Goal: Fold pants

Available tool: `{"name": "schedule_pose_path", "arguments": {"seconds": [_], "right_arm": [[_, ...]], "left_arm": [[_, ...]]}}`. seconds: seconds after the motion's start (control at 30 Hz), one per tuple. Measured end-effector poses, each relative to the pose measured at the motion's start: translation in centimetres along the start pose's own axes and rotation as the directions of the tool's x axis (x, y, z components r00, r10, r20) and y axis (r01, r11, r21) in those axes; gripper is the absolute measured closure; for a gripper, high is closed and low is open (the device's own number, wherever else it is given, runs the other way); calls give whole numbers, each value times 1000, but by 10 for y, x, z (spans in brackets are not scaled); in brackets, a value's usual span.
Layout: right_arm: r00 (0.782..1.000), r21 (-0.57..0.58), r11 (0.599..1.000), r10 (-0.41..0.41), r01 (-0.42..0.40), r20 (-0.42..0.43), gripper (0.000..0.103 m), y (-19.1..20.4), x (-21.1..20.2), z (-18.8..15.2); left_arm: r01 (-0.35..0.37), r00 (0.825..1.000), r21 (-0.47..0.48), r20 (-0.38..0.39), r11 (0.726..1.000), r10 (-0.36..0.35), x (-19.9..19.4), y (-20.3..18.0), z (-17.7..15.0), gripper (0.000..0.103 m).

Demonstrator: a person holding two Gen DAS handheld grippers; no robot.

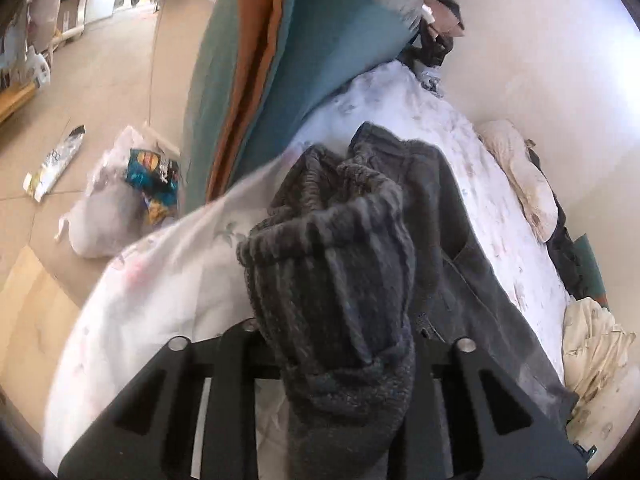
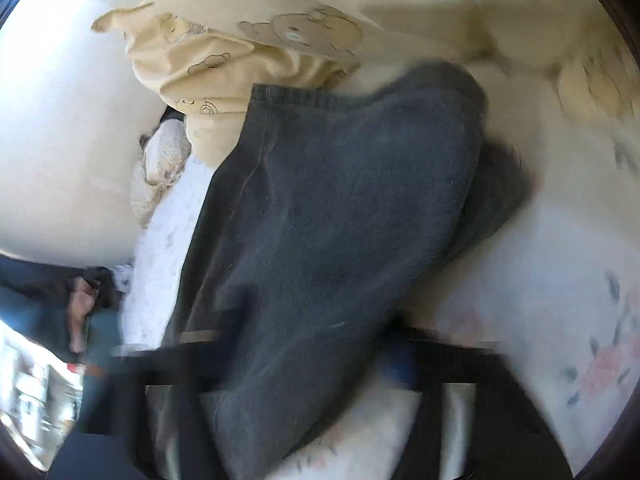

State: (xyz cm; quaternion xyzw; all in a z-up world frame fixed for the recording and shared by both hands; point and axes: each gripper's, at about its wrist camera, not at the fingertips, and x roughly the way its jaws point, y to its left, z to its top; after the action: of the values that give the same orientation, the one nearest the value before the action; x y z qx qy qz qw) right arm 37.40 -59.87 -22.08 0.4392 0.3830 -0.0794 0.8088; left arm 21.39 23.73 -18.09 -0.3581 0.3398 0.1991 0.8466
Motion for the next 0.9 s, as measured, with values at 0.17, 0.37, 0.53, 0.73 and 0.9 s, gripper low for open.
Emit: {"name": "schedule_pose_path", "arguments": {"seconds": [0.17, 0.37, 0.53, 0.73, 0.9], "right_arm": [[999, -64, 998, -15, 18, 52, 97, 17, -26, -1], [998, -91, 995, -32, 37, 57, 98, 31, -72, 0], [994, -63, 992, -108, 109, 18, 98, 15, -116, -17], [967, -28, 969, -245, 244, -68, 98, -21, -177, -76], [944, -47, 950, -313, 310, -101, 98, -33, -220, -135]], "left_arm": [[8, 1000, 51, -8, 999, -8, -35, -15, 6, 87], [58, 998, 77, 0, 995, -58, -95, -25, 30, 87], [53, 998, 85, -35, 995, -50, -149, -2, 45, 88], [-9, 981, 123, -191, 992, 33, -195, 68, 25, 88], [-27, 969, 221, -235, 975, 80, -232, 110, 9, 87]]}}
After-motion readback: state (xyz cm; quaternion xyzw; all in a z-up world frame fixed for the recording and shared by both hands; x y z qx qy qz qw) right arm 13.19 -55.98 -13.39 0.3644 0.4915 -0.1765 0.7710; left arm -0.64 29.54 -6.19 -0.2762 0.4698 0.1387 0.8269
